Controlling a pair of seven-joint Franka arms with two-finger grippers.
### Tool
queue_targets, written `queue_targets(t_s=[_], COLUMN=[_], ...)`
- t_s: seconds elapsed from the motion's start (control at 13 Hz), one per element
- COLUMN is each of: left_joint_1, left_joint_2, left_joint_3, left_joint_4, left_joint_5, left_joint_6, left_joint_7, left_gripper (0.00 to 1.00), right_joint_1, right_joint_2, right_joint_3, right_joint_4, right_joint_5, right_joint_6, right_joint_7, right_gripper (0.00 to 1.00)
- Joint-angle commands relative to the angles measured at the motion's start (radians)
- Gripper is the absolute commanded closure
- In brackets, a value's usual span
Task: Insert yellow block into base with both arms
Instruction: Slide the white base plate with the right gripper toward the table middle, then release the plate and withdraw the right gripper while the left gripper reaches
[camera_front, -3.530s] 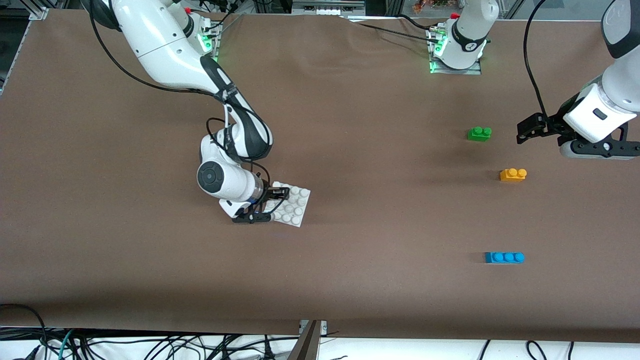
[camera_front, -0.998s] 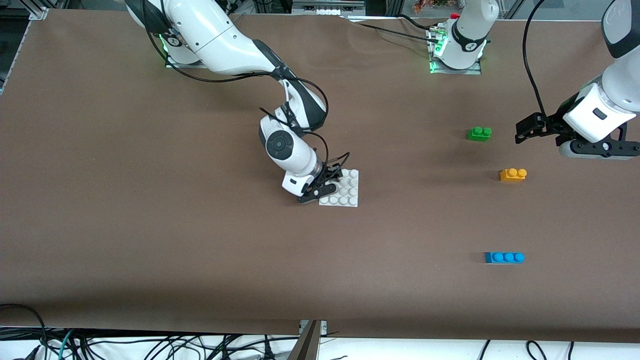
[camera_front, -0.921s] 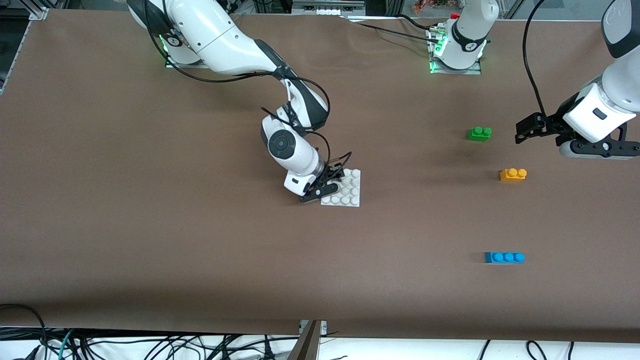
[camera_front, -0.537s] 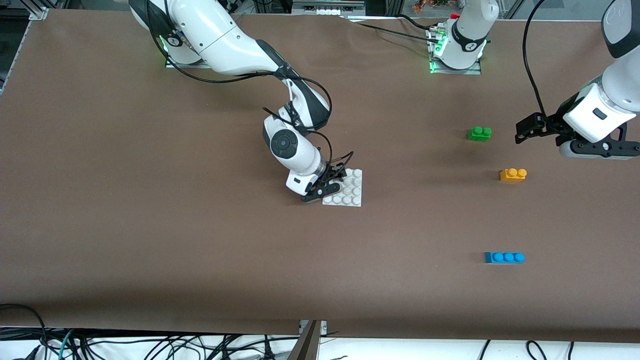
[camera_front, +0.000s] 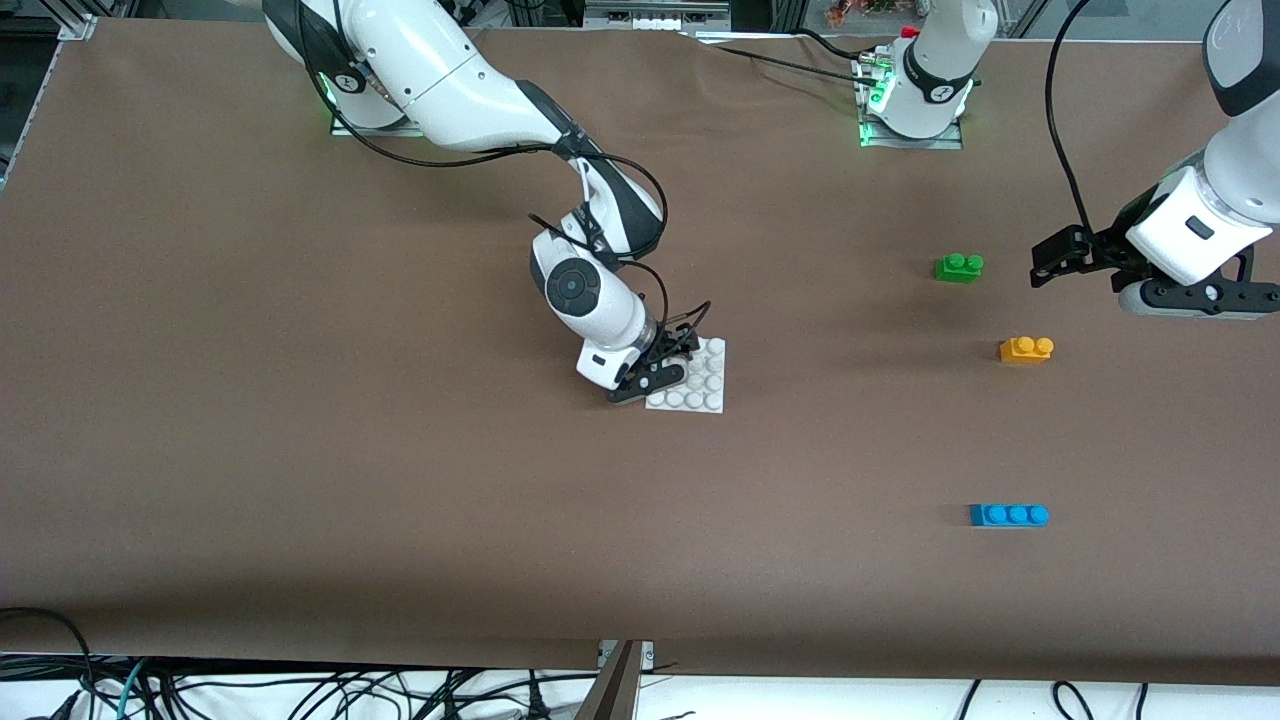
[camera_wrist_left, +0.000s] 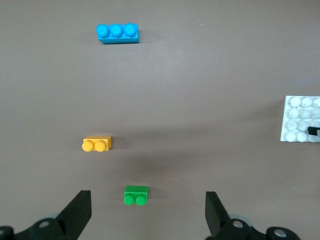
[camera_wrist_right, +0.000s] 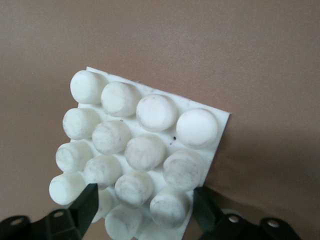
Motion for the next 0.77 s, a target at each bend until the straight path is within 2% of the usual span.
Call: queue_targets(t_s=[0.0, 0.31, 0.54, 0.69], left_joint_1=[0.007, 0.005, 0.005, 0.005], left_joint_2=[0.011, 0.011, 0.01, 0.01], left_joint_3=[-0.003, -0.004, -0.004, -0.004], left_joint_4=[0.029, 0.029, 0.029, 0.029], left_joint_5=[-0.023, -0.023, -0.023, -0.023], left_joint_6=[-0.019, -0.022, -0.022, -0.022], left_joint_7=[0.008, 0.006, 0.006, 0.006], left_gripper=[0.0, 0.0, 0.0, 0.0], right_joint_1=[0.003, -0.017, -0.039, -0.08], right_joint_2=[0.017, 0.0, -0.039, -0.081], right_joint_3=[-0.003, -0.008, -0.015, -0.015], right_joint_4=[0.035, 0.035, 0.035, 0.035], right_joint_5=[0.016, 0.005, -0.007, -0.035], right_joint_6=[-0.003, -0.021, -0.113, -0.221], right_joint_7=[0.009, 0.006, -0.004, -0.052], right_gripper=[0.06, 0.01, 0.01, 0.0])
